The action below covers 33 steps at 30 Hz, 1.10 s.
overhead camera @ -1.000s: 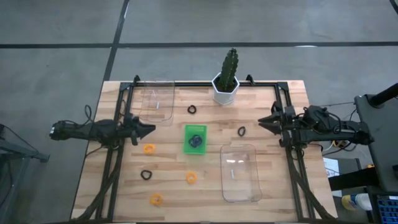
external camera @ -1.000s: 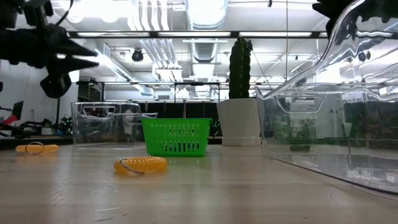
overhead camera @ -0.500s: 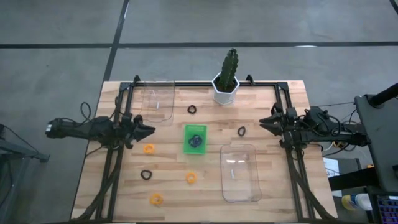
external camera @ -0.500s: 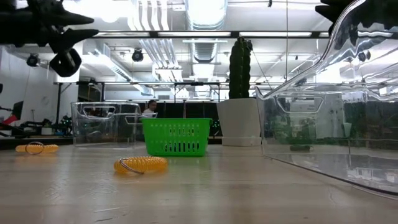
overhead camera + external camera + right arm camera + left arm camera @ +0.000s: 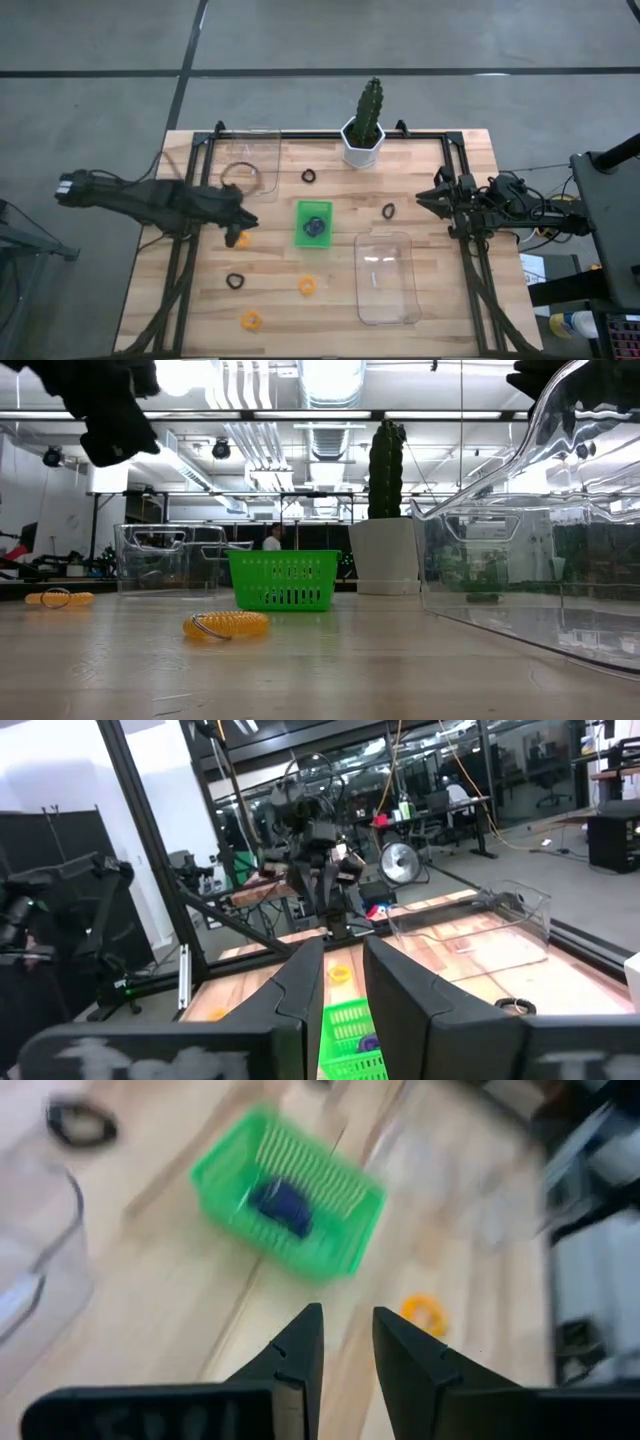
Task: Sort spring keychains
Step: Put the bottom black spring keychain into the top transparent bin
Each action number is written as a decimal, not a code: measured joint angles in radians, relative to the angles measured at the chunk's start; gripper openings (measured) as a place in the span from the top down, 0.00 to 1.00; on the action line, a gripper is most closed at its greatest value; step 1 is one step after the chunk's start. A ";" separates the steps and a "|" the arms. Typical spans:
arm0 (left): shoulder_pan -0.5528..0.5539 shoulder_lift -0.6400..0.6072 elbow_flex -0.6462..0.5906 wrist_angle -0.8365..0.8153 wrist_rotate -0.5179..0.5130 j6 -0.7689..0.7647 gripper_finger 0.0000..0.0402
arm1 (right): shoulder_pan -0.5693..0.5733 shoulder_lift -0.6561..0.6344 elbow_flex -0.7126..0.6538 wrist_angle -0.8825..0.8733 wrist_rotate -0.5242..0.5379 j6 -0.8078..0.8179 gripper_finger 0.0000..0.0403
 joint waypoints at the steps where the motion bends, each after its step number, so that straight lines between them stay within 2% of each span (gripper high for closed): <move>1: 0.000 0.028 0.022 -0.019 0.006 0.000 0.79 | 0.000 0.000 0.000 0.000 0.000 0.000 0.82; 6: 0.000 0.128 0.093 -0.019 0.007 0.000 0.79 | 0.000 0.000 0.000 0.000 0.000 -0.002 0.80; 11: 0.000 0.194 0.113 0.002 0.007 -0.001 0.79 | 0.000 0.000 0.000 -0.002 -0.001 -0.003 0.79; 16: 0.000 0.222 0.115 0.006 0.010 -0.013 0.79 | 0.000 0.000 0.000 -0.002 -0.001 -0.003 0.79; 22: 0.000 0.225 0.116 0.008 0.010 -0.099 0.79 | 0.000 0.000 0.000 -0.004 -0.001 -0.004 0.81; 33: -0.001 0.225 0.116 0.009 0.026 -0.135 0.79 | 0.000 0.000 0.000 -0.004 -0.001 -0.007 0.82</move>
